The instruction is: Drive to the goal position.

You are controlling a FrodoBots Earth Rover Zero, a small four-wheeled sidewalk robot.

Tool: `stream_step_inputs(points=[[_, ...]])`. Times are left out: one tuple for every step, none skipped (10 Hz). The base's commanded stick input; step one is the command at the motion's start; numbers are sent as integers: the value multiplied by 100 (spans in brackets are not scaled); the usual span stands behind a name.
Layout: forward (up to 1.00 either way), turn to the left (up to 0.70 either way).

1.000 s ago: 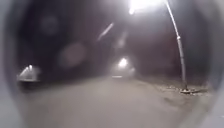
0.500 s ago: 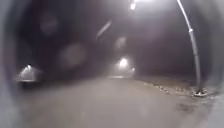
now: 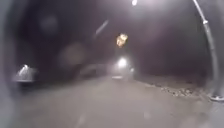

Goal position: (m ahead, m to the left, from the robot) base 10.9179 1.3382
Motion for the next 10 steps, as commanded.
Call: stream_step_inputs(points=[[100, 0], [100, 0], [100, 6], [100, 11], [100, 11], [100, 8], [100, 7], [100, 7], [100, 6], [100, 6]])
